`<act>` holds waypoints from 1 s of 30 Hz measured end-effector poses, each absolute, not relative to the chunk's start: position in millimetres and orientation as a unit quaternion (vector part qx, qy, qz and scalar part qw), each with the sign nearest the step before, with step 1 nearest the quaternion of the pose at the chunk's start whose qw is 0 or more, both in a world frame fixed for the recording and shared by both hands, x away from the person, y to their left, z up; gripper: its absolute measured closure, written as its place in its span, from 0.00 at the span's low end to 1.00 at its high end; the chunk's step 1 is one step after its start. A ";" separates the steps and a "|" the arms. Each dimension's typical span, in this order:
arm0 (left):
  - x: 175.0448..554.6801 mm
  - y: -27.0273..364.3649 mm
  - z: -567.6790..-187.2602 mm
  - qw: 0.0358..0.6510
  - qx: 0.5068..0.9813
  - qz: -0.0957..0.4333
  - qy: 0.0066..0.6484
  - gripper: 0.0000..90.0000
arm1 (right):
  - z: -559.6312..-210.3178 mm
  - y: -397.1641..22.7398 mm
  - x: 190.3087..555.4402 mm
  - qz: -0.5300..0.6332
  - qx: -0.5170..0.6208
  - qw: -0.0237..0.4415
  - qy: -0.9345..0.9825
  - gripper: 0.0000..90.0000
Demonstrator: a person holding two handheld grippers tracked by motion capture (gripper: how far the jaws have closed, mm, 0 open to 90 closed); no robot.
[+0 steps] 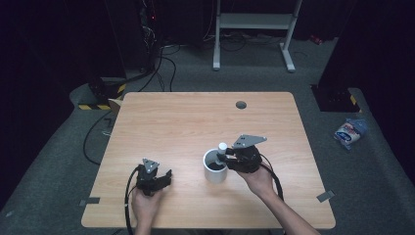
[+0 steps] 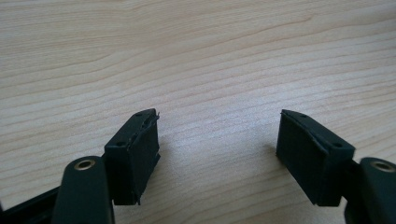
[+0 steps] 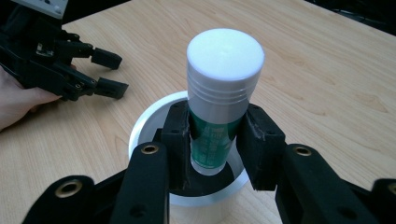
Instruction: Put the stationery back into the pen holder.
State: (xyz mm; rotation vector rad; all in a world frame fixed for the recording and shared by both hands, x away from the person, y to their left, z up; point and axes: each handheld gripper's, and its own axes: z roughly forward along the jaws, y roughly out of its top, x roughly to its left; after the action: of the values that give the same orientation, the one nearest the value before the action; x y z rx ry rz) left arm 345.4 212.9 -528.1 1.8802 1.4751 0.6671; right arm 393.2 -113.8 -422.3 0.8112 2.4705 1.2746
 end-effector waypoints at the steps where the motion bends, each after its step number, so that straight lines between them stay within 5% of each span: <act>1: 345.4 212.9 -528.1 0.325 0.717 0.254 0.563 0.33 | -423.6 -113.6 393.5 0.436 0.279 0.123 0.847 0.72; 30: 345.4 213.0 -528.1 0.324 0.717 0.254 0.562 0.33 | -446.1 -103.2 396.2 0.412 0.277 0.120 0.860 0.72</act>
State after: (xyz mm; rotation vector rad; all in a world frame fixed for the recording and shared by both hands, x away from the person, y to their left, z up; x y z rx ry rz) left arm 345.4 213.0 -528.1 1.8806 1.4749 0.6667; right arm 396.2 -103.2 -446.1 0.8110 2.5122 1.2050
